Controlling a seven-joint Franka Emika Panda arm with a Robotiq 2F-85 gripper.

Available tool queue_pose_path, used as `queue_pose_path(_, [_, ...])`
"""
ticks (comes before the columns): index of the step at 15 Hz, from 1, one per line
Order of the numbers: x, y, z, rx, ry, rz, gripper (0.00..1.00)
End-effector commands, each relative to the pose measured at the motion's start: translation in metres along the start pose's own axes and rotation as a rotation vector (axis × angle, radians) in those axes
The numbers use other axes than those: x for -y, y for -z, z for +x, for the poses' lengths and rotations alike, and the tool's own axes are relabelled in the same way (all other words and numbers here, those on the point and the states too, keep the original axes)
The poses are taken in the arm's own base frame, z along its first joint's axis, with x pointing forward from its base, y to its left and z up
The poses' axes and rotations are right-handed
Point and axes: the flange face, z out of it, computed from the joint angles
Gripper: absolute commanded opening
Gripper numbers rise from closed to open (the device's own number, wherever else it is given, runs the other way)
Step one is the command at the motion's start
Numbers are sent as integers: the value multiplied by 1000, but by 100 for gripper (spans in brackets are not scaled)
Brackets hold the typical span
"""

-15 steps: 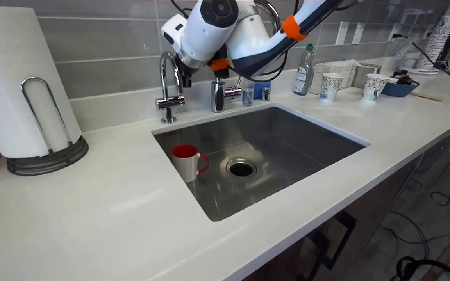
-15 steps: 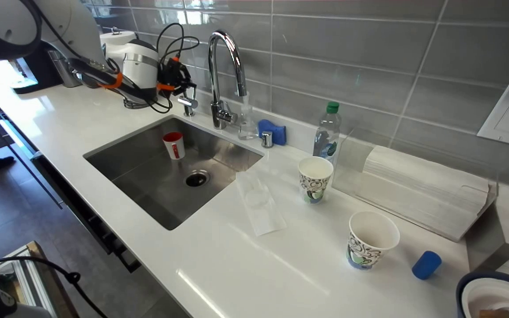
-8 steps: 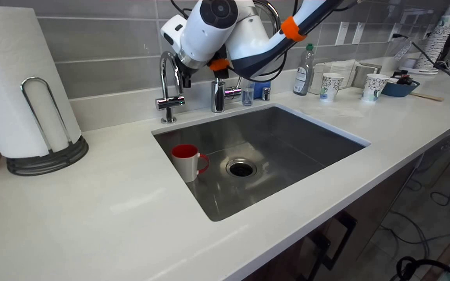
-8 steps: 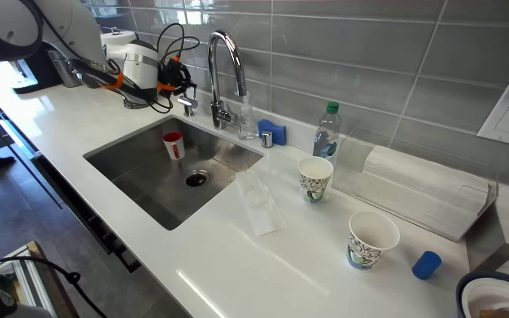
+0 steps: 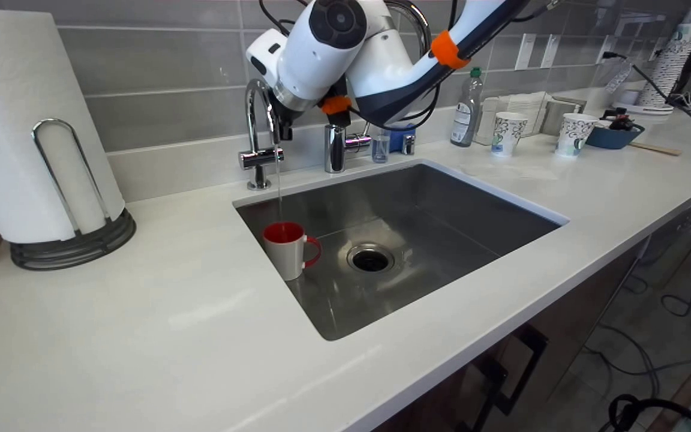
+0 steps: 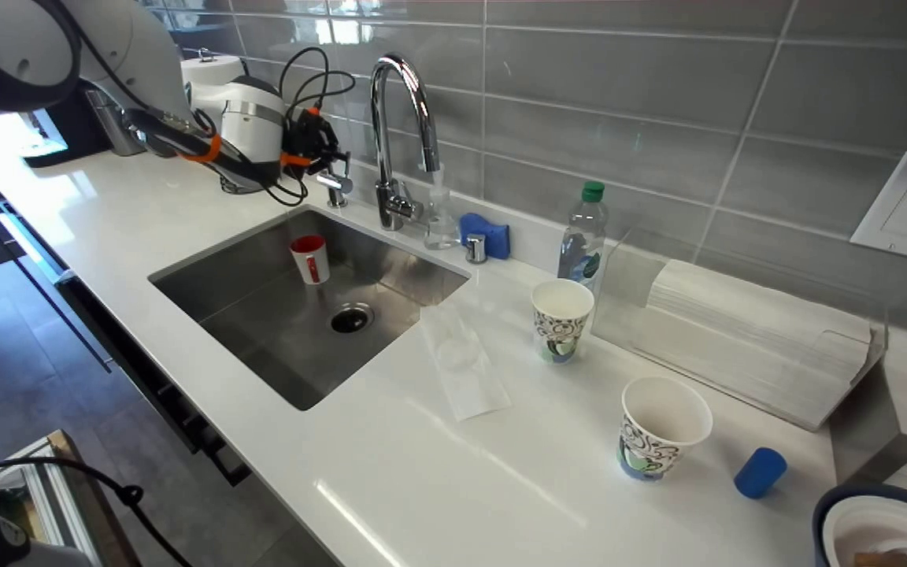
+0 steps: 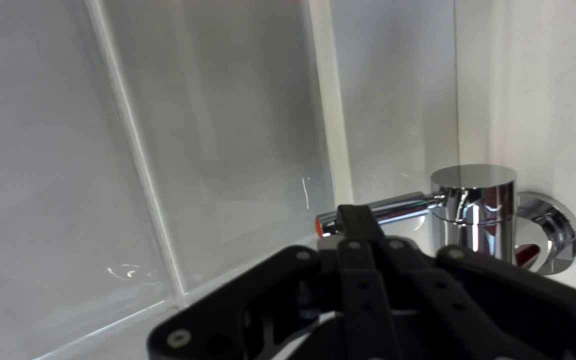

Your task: Open the faucet on the left then close it.

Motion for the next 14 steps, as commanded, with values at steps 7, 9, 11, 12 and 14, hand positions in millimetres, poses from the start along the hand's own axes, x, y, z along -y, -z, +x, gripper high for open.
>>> queue_pose_path(7, [1,-1,-2,-11,12,21,0])
queue_pose_path(9, [-6,7,-7,8,16,43,0])
queue_pose_path(11, [-17,16,-15,31,21,60,0])
queue_pose_path(12, [-23,21,-19,34,20,73,0])
queue_pose_path(14, [-33,35,-27,31,15,126,0])
